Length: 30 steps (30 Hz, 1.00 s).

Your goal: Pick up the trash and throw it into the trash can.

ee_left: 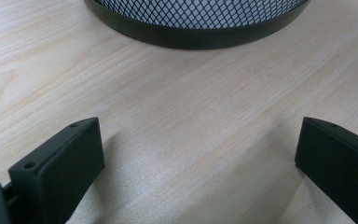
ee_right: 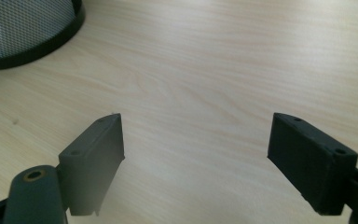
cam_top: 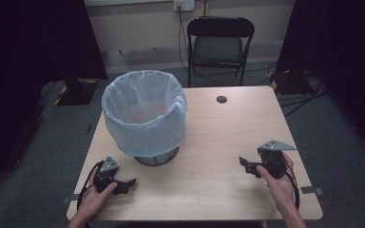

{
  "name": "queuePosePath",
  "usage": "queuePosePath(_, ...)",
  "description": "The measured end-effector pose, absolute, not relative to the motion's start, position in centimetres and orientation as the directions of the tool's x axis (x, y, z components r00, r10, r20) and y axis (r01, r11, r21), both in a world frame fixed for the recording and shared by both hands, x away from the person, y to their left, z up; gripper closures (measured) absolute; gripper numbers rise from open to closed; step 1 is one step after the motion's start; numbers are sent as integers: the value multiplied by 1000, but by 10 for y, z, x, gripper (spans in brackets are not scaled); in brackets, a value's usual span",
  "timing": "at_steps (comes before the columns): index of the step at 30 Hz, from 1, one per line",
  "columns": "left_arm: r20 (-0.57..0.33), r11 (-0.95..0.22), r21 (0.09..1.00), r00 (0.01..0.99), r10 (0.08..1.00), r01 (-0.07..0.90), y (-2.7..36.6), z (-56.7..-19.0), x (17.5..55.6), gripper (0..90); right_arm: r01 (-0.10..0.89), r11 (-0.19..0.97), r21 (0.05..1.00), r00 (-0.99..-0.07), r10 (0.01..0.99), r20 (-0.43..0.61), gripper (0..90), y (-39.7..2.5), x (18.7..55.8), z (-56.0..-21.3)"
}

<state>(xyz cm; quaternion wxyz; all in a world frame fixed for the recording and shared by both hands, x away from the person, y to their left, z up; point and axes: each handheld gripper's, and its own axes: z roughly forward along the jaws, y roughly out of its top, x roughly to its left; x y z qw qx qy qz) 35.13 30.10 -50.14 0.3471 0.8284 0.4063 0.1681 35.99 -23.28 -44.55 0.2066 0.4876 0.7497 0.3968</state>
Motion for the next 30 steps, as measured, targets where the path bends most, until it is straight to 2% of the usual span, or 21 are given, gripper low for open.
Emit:
queuePosePath(10, -3, -430, 711, 614, 789, 556, 301, -501, 351, 6, 620, 245, 746, -422, 905, 53, 163, -244, 357, -462)
queuePosePath(17, -3, -430, 712, 614, 789, 556, 301, -501, 351, 6, 658, 244, 713, -378, 925, 32, 160, -250, 361, -482)
queuePosePath(19, -4, -429, 712, 614, 789, 556, 301, -501, 351, 6, 661, 264, 703, -367, 930, -4, 162, -251, 362, -486)
queuePosePath(21, -3, -430, 711, 614, 789, 556, 301, -501, 351, 6, 673, 251, 696, -359, 933, 11, 158, -252, 363, -492)
queuePosePath(30, -2, -431, 710, 614, 790, 556, 301, -501, 351, 6, 637, 241, 732, -342, 940, -12, 115, -252, 360, -499)
